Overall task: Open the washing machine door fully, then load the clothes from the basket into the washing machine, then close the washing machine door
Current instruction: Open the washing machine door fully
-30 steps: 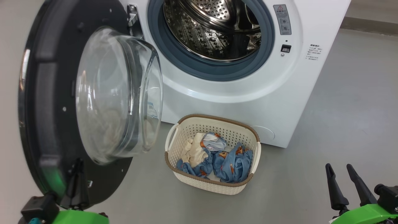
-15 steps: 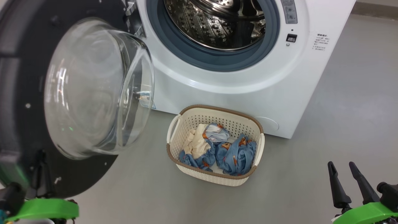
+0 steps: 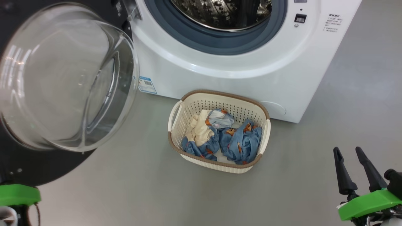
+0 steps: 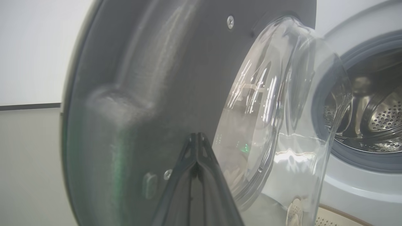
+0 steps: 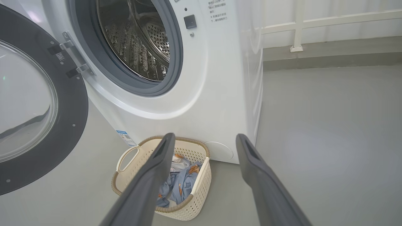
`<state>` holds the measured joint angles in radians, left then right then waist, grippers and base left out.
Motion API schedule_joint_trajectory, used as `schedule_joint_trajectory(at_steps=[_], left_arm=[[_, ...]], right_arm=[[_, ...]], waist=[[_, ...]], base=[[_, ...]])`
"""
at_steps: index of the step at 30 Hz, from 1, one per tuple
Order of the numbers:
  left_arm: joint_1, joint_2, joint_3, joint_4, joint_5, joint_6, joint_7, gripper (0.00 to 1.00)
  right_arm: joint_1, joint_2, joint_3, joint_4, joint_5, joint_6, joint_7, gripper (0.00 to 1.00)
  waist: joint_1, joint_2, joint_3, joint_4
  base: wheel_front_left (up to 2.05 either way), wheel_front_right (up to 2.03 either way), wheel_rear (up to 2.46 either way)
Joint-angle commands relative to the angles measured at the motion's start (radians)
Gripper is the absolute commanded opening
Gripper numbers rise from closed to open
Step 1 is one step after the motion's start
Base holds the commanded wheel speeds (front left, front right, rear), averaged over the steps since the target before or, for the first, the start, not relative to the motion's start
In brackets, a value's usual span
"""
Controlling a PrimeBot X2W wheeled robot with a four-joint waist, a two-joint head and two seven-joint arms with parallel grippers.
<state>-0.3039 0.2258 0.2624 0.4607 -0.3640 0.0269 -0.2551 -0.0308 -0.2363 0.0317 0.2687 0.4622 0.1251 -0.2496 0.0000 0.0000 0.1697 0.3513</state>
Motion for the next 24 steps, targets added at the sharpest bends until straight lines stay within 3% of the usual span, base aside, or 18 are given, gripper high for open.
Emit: schedule_joint_trajectory(at_steps=[1,24], left_arm=[[-0.041,0.064,0.056,-0.016,0.014,0.006,-0.007,0.0],[-0.257,0.18,0.305,0.212,0.098,-0.085,-0.007,0.0]], right_arm=[[-0.028,-0.025,0.02,-0.026,-0.012,0.006,-0.012,1.0],[-0.135,-0.057,0.02,-0.049,-0.027,0.006,-0.012,1.0]], waist=[[0.0,0.0,0.022,-0.001],[0.0,0.0,0.197,-0.015]], base=[[0.0,0.0,0.0],[0.0,0.0,0.0]])
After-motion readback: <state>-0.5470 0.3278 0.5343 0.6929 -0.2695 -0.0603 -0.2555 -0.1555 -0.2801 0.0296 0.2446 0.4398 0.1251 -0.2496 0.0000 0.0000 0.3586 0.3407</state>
